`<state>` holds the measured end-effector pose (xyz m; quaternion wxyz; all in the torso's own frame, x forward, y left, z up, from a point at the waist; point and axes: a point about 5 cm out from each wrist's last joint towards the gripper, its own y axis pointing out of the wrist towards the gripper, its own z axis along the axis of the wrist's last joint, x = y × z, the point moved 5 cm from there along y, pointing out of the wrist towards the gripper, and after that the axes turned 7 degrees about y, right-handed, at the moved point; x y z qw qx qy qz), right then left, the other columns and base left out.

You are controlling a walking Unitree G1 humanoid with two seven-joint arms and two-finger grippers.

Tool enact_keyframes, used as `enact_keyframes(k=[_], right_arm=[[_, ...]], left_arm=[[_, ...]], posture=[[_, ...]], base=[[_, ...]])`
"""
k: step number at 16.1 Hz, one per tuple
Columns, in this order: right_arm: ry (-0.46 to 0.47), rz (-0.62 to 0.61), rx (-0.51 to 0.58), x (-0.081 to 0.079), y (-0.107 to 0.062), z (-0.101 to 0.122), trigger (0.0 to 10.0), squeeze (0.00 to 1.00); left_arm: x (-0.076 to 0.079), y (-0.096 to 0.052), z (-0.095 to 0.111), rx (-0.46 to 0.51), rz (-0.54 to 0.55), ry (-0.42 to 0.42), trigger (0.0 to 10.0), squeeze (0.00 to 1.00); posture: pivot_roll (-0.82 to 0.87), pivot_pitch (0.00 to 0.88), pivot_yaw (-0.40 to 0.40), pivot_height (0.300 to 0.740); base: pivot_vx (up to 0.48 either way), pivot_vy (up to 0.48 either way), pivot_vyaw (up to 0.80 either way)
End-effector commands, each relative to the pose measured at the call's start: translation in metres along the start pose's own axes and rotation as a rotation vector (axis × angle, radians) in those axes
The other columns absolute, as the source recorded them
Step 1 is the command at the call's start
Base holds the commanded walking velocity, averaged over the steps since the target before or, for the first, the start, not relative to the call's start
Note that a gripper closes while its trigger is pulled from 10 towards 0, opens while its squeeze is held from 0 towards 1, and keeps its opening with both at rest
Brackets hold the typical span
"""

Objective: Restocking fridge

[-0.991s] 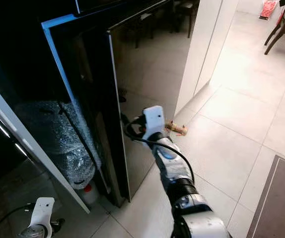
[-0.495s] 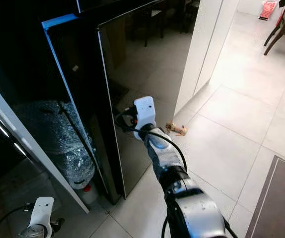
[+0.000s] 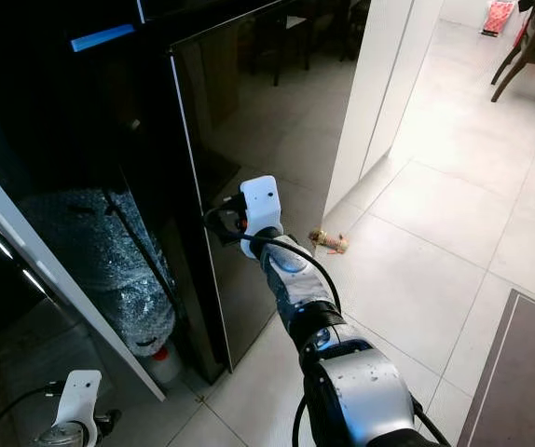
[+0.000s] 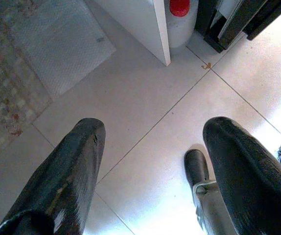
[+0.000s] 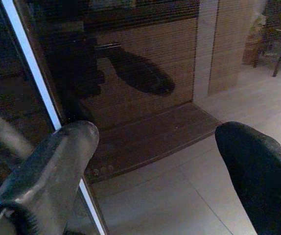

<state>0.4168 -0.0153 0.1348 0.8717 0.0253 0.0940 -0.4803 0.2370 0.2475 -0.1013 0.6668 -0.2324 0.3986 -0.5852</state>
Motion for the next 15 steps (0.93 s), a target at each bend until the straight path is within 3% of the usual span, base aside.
enact_keyframes(k=[1,5,8,10,12,13,14,15], right_arm=[[-0.012,0.056,0.008,-0.018,0.007,0.006,10.0,0.00],[-0.032,0.037,0.039,-0.002,-0.007,-0.003,10.0,0.00],[-0.047,-0.060,0.097,0.035,-0.034,-0.004,10.0,0.00],[-0.065,-0.152,0.114,0.065,-0.069,-0.011,10.0,0.00],[-0.070,-0.164,0.112,0.068,-0.076,-0.012,10.0,0.00],[-0.074,-0.276,0.061,0.098,-0.122,-0.032,10.0,0.00],[-0.065,-0.384,0.006,0.121,-0.157,-0.051,10.0,0.00],[-0.043,-0.476,-0.037,0.138,-0.178,-0.066,10.0,0.00]], left_arm=[[-0.001,0.000,-0.002,-0.012,0.006,0.003,10.0,0.00],[0.001,0.000,-0.004,-0.013,-0.001,0.005,10.0,0.00],[0.003,-0.001,-0.005,-0.012,-0.005,0.001,10.0,0.00],[0.004,-0.001,-0.006,-0.015,-0.006,-0.004,10.0,0.00],[0.004,-0.001,-0.007,-0.016,-0.007,-0.004,10.0,0.00],[0.005,-0.001,-0.009,-0.020,-0.007,-0.004,10.0,0.00],[0.005,-0.001,-0.010,-0.023,-0.008,-0.002,10.0,0.00],[0.005,-0.001,-0.010,-0.024,-0.009,0.000,10.0,0.00]], posture=[[-0.10,0.000,-0.001,0.740],[-0.12,0.000,0.001,0.740],[-0.13,0.000,-0.007,0.740],[-0.13,0.000,-0.013,0.740],[-0.13,0.000,-0.013,0.740],[-0.15,0.000,-0.019,0.740],[-0.15,0.000,-0.020,0.740],[-0.15,0.000,-0.021,0.740]], base=[[0.000,0.000,0.00],[0.000,0.000,0.00],[0.000,0.000,0.00],[0.000,0.000,0.00],[0.000,0.000,0.00],[0.000,0.000,0.00],[0.000,0.000,0.00],[0.000,0.000,0.00]])
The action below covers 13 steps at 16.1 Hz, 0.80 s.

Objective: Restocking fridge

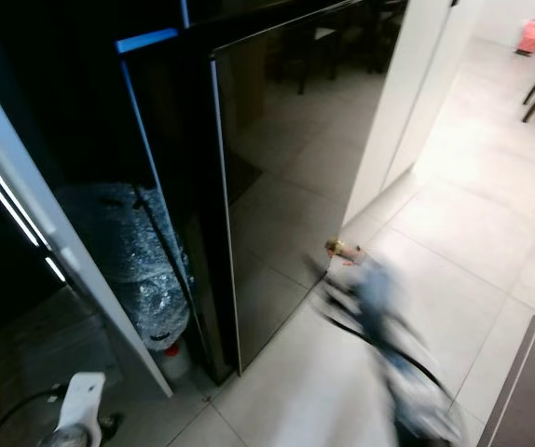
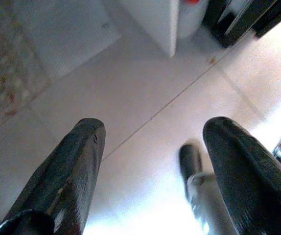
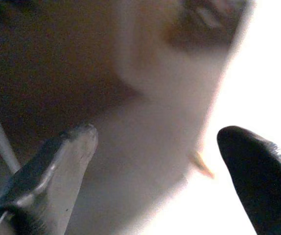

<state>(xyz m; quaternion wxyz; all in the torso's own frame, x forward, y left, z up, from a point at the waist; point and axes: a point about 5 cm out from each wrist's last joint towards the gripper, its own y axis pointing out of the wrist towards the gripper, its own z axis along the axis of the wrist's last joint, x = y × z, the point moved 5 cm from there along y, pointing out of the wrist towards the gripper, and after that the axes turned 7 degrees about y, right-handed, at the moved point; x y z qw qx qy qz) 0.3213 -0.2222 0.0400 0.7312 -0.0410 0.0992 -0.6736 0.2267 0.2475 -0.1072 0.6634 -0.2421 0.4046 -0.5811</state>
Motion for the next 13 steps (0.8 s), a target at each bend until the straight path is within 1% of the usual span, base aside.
enact_keyframes(k=[1,2,3,4,5,6,7,8,9,11,13], right_arm=[[0.036,-0.066,-0.028,0.013,-0.003,-0.009,10.0,0.00],[0.087,-0.150,-0.186,0.032,-0.017,-0.056,10.0,0.00],[0.112,-0.207,-0.369,0.037,-0.039,-0.103,10.0,0.00],[0.122,-0.242,-0.499,0.036,-0.058,-0.134,10.0,0.00],[0.129,-0.268,-0.646,0.027,-0.083,-0.167,10.0,0.00],[0.159,-0.300,-0.739,0.021,-0.103,-0.188,10.0,0.00],[0.173,-0.319,-0.798,0.016,-0.115,-0.199,10.0,0.00],[0.187,-0.360,-0.866,0.011,-0.132,-0.213,10.0,0.00],[0.219,-0.385,-0.849,0.010,-0.131,-0.213,10.0,0.00],[0.225,-0.386,-0.846,0.006,-0.129,-0.214,10.0,0.00],[0.235,-0.392,-0.845,0.003,-0.127,-0.214,10.0,0.00]], left_arm=[[0.003,0.000,0.002,0.001,-0.005,0.004,10.0,0.00],[0.003,0.000,0.002,0.001,-0.008,0.007,10.0,0.00],[0.003,0.000,0.002,0.002,-0.009,0.008,10.0,0.00],[0.003,0.000,0.002,0.002,-0.010,0.007,10.0,0.00],[0.003,0.000,0.003,0.006,-0.009,0.008,10.0,0.00],[0.003,0.000,0.004,0.009,-0.007,0.007,10.0,0.00],[0.003,0.000,0.004,0.012,-0.004,0.004,10.0,0.00],[0.002,0.000,0.004,0.015,0.004,-0.004,10.0,0.00],[0.001,0.000,0.004,0.015,0.007,-0.006,10.0,0.00],[0.000,0.000,0.002,0.006,0.002,0.014,10.0,0.00],[-0.003,0.000,0.001,0.001,0.004,0.017,10.0,0.00]], posture=[[-0.16,0.000,-0.019,0.740],[-0.16,0.000,-0.015,0.740],[-0.16,0.000,-0.010,0.740],[-0.15,0.000,-0.003,0.740],[-0.14,0.000,-0.005,0.740],[-0.13,0.000,-0.006,0.740],[-0.12,0.000,-0.007,0.740],[-0.10,0.000,-0.005,0.740],[-0.12,0.000,0.007,0.740],[-0.13,0.000,0.025,0.740],[-0.14,0.000,0.038,0.740]], base=[[0.000,0.000,0.00],[0.000,0.000,0.00],[0.000,0.000,0.00],[0.000,0.000,0.00],[0.000,0.000,0.00],[0.000,0.000,0.00],[0.000,0.000,0.00],[0.000,0.000,0.00],[0.000,0.000,0.00],[0.000,0.000,0.00],[0.000,0.000,0.00]])
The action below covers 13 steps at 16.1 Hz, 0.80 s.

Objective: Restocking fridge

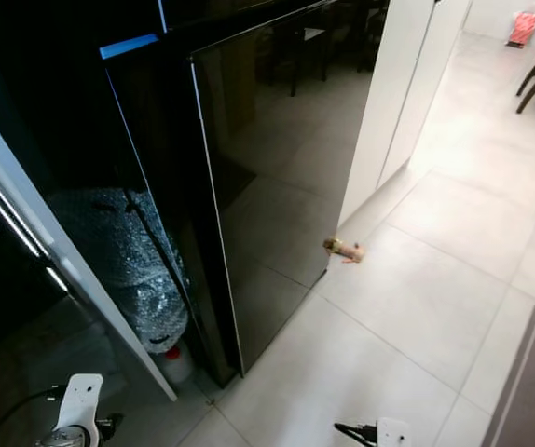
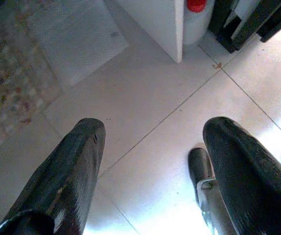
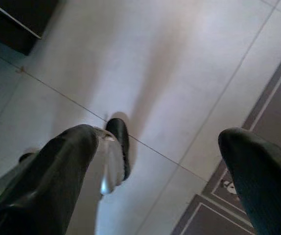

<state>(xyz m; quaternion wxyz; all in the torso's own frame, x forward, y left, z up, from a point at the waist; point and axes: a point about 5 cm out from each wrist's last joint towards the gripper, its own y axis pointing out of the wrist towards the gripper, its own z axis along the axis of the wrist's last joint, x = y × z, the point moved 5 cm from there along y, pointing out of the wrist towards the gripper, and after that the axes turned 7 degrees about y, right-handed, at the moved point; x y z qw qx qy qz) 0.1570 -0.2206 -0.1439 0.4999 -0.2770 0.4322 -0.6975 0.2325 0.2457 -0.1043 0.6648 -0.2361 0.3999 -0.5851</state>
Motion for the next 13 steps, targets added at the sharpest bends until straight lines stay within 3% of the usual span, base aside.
enact_keyframes(k=[1,4,13], right_arm=[[0.008,-0.011,-0.008,0.001,0.000,-0.002,10.0,0.00],[-0.064,-0.006,0.003,0.003,0.000,0.001,10.0,0.00],[-0.124,-0.001,-0.035,0.004,-0.002,-0.012,10.0,0.00]], left_arm=[[-0.005,-0.001,-0.006,-0.017,0.008,0.015,10.0,0.00],[-0.006,-0.001,-0.007,-0.021,0.011,0.020,10.0,0.00],[-0.004,-0.002,-0.011,-0.020,0.018,0.002,10.0,0.00]], posture=[[-0.14,0.000,0.046,0.740],[-0.15,0.000,0.050,0.740],[-0.12,0.000,0.027,0.740]], base=[[0.000,0.000,0.00],[0.000,0.000,0.53],[0.000,0.000,0.80]])
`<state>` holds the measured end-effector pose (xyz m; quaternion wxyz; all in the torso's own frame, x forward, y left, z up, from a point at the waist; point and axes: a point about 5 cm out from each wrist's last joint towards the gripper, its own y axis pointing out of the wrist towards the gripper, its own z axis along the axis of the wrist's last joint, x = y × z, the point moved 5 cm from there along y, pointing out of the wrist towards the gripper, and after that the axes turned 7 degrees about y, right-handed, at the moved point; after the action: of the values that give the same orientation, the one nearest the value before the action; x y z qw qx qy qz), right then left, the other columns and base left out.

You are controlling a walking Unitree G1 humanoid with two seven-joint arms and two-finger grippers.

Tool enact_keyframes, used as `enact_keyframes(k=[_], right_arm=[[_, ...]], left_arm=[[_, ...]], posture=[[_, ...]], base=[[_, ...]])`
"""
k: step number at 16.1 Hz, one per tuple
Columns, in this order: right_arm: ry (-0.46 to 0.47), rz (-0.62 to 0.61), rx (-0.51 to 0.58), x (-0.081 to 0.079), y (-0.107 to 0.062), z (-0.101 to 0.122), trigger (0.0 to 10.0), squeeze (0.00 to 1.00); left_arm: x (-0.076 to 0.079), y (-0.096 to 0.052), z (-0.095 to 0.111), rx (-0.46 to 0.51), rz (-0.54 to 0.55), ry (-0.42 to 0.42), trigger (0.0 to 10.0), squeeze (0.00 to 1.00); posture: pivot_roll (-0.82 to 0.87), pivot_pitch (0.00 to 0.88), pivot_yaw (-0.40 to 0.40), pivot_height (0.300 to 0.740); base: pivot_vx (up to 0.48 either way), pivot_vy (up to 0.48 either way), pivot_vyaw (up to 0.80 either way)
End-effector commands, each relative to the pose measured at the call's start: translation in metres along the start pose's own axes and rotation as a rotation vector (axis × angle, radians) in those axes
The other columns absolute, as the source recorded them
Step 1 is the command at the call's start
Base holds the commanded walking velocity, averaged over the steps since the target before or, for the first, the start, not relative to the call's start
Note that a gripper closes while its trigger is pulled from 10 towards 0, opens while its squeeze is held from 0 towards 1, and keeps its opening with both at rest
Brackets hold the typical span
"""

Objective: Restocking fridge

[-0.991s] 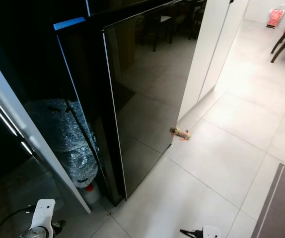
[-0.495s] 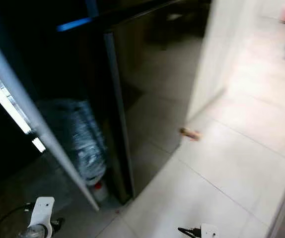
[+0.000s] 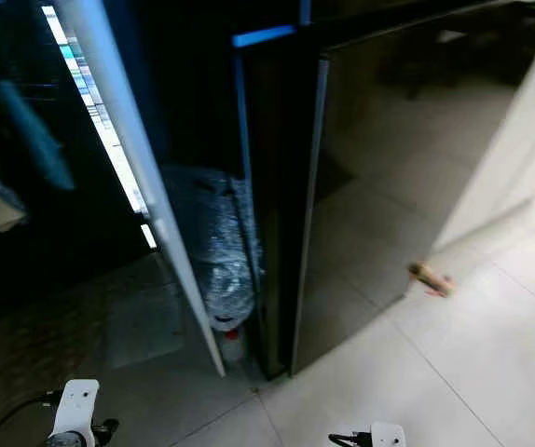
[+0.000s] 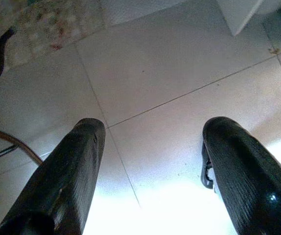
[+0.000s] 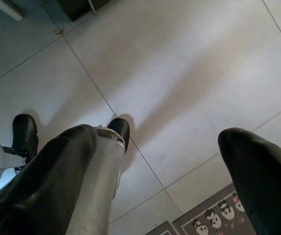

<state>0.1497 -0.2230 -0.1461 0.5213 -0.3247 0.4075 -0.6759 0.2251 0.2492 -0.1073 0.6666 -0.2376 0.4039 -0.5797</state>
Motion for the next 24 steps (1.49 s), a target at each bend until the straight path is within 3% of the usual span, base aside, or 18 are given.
enact_keyframes(k=[1,3,14,24], right_arm=[[-0.003,0.003,-0.014,-0.001,0.000,-0.006,10.0,0.00],[-0.029,-0.007,-0.018,0.004,-0.001,-0.005,10.0,0.00],[-0.033,-0.030,-0.061,0.011,-0.004,-0.024,10.0,0.00],[-0.063,-0.028,-0.041,0.005,-0.001,-0.008,10.0,0.00]], left_arm=[[-0.001,0.000,-0.003,-0.009,0.009,0.002,10.0,0.00],[0.006,-0.001,-0.008,-0.019,0.003,-0.017,10.0,0.00],[0.007,-0.002,-0.013,-0.025,-0.007,-0.009,10.0,0.00],[0.004,-0.001,-0.005,-0.014,0.007,-0.030,10.0,0.00]], posture=[[-0.12,0.000,0.027,0.740],[-0.09,0.000,-0.017,0.740],[-0.09,0.000,-0.017,0.740],[-0.09,0.000,-0.019,0.740]], base=[[0.000,0.000,0.80],[0.000,0.000,0.80],[0.000,0.000,0.80],[0.000,0.000,0.80]])
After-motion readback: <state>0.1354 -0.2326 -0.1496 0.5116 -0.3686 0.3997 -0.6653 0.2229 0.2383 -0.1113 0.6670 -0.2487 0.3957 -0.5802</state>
